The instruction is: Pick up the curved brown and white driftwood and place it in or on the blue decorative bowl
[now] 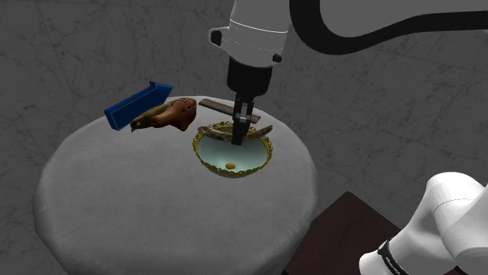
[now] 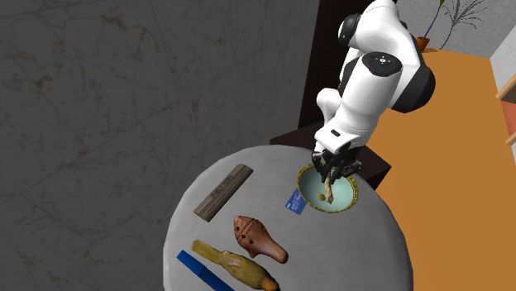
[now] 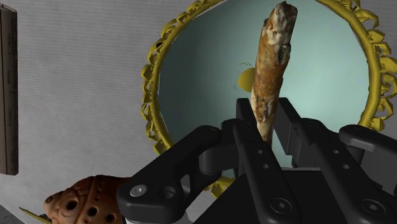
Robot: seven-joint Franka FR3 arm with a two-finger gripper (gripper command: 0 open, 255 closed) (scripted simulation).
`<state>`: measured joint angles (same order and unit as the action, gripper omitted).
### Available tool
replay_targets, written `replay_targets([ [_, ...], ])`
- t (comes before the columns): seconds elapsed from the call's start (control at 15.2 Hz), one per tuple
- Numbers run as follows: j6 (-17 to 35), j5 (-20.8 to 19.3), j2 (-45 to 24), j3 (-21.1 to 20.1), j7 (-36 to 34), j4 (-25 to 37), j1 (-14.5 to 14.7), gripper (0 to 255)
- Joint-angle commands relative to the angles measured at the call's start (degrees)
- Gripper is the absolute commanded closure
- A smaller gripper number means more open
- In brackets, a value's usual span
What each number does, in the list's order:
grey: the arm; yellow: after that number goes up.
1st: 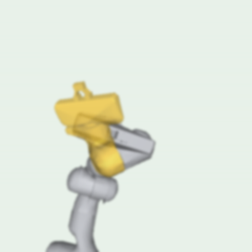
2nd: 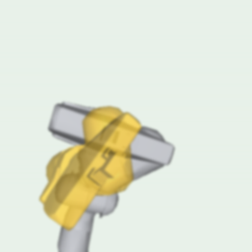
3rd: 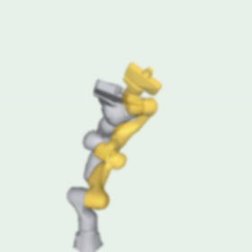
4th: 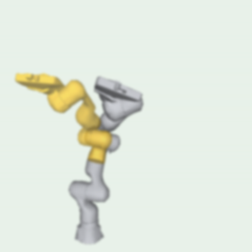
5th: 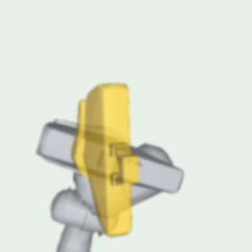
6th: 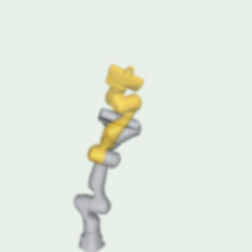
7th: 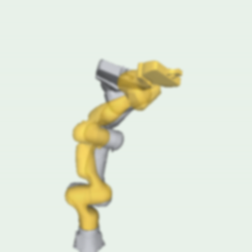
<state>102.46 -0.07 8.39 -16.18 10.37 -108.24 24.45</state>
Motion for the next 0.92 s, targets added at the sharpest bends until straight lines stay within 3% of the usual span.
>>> replay_targets([
  [0.0, 0.02, 0.0, 0.0, 0.0, 0.0, -0.01, 0.0, 255],
  [0.07, 0.02, 0.0, 0.0, 0.0, 0.0, -0.01, 0.0, 255],
  [0.13, 0.02, 0.0, 0.0, 0.0, 0.0, -0.01, 0.0, 0],
  [0.46, 0.02, 0.0, 0.0, 0.0, 0.0, -0.01, 0.0, 0],
  [0.73, -7.37, -0.15, -0.55, -0.08, -0.12, 7.9, 0.02, 0],
  [0.86, -7.36, -0.14, -0.54, -0.08, -0.11, 7.89, 0.01, 0],
])
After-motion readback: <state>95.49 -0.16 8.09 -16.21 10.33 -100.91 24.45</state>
